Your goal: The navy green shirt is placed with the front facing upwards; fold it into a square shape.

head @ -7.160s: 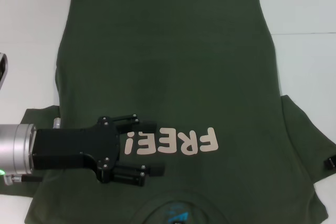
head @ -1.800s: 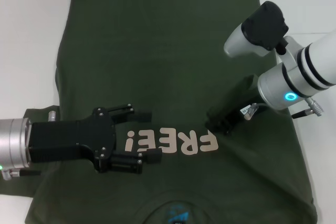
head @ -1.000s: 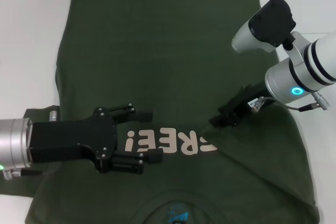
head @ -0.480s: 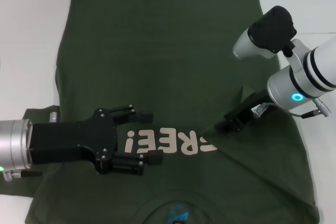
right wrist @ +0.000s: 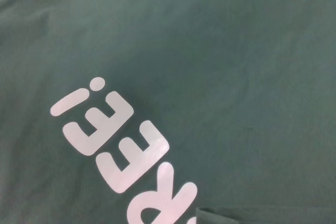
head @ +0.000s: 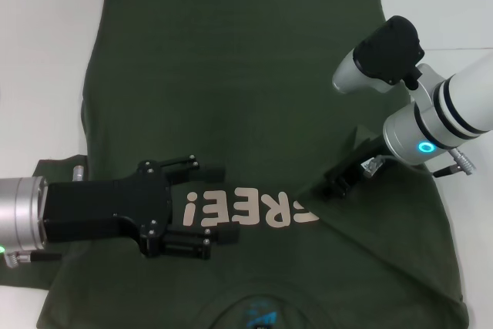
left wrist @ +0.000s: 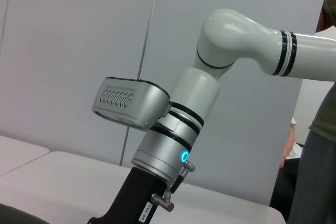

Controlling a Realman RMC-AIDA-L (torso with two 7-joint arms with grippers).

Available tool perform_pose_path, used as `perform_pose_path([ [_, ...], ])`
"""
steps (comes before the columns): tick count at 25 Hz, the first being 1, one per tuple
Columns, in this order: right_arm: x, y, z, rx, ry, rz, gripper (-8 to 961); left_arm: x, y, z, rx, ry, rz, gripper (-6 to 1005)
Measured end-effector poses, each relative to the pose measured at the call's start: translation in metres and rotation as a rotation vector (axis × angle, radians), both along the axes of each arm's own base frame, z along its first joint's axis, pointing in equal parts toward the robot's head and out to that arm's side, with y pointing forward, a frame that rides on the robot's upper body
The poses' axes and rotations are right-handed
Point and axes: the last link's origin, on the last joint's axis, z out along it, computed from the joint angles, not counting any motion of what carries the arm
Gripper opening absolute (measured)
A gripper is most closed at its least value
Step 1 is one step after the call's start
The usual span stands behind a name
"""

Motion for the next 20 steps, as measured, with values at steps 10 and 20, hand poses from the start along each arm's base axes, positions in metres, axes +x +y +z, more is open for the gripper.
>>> perform_pose_path([
  [10, 0.0002, 0.0009, -0.0076, -0.013, -0.012, 0.001, 391, 0.0001, 0.0, 0.0002, 0.001, 0.0, -0.001, 874],
  [20, 0.0006, 0.0028, -0.0094, -0.003, -0.012, 0.01, 304, -0.0002, 0.0007, 0.0008, 0.004, 0.004, 0.0, 872],
])
